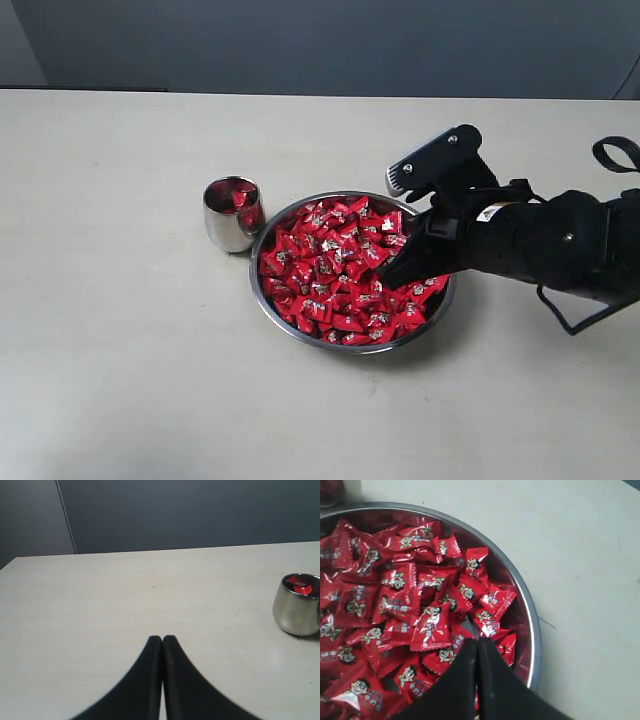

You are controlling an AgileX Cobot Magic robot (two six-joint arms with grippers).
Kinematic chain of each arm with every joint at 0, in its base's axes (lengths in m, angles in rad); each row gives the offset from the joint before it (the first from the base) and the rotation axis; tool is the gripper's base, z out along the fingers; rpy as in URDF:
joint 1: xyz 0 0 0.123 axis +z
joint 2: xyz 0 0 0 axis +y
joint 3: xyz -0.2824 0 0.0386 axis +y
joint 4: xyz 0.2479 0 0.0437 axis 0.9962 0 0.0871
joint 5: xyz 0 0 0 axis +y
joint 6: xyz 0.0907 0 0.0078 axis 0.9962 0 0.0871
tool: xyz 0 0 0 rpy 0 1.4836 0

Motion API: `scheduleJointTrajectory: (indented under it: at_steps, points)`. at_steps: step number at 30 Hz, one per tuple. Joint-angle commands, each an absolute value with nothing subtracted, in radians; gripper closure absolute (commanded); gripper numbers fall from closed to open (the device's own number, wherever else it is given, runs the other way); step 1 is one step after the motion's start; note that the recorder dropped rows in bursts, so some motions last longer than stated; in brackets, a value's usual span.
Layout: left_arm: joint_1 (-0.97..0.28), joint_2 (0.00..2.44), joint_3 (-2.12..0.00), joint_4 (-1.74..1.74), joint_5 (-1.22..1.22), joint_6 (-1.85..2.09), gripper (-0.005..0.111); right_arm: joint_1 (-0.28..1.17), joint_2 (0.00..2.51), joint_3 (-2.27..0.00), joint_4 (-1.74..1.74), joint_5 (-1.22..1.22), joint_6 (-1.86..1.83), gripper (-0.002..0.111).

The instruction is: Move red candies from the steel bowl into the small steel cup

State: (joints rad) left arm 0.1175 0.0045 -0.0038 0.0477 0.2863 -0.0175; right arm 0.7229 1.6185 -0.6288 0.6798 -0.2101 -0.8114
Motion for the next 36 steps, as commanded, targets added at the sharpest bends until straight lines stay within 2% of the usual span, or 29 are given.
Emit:
scheduleJointTrajectory:
  at_steps: [1, 4, 8, 11, 19, 25, 36]
  points:
    - [0.118, 0.000, 0.000, 0.045, 0.284, -0.019, 0.106, 0.717, 1.628, -0.624, 0.685, -0.220, -0.809, 0.107]
    - [0.118, 0.000, 0.000, 0.045, 0.284, -0.019, 0.106, 0.717, 1.658, -0.624, 0.685, -0.251, -0.809, 0.099]
    - [0.118, 0.000, 0.000, 0.045, 0.284, -0.019, 0.106, 0.717, 1.700, -0.626, 0.685, -0.318, -0.802, 0.076]
    - [0.118, 0.000, 0.000, 0.045, 0.284, -0.019, 0.106, 0.717, 1.720, -0.656, 0.685, -0.298, -0.761, 0.065]
    - [0.118, 0.000, 0.000, 0.045, 0.284, -0.019, 0.106, 0.717, 1.755, -0.804, 0.685, -0.080, -0.751, 0.071]
    - [0.118, 0.000, 0.000, 0.045, 0.284, -0.019, 0.106, 0.715, 1.807, -0.851, 0.685, -0.044, -0.751, 0.071]
    - [0.118, 0.000, 0.000, 0.045, 0.284, -0.019, 0.106, 0.628, 1.851, -0.866, 0.685, 0.032, -0.749, 0.071]
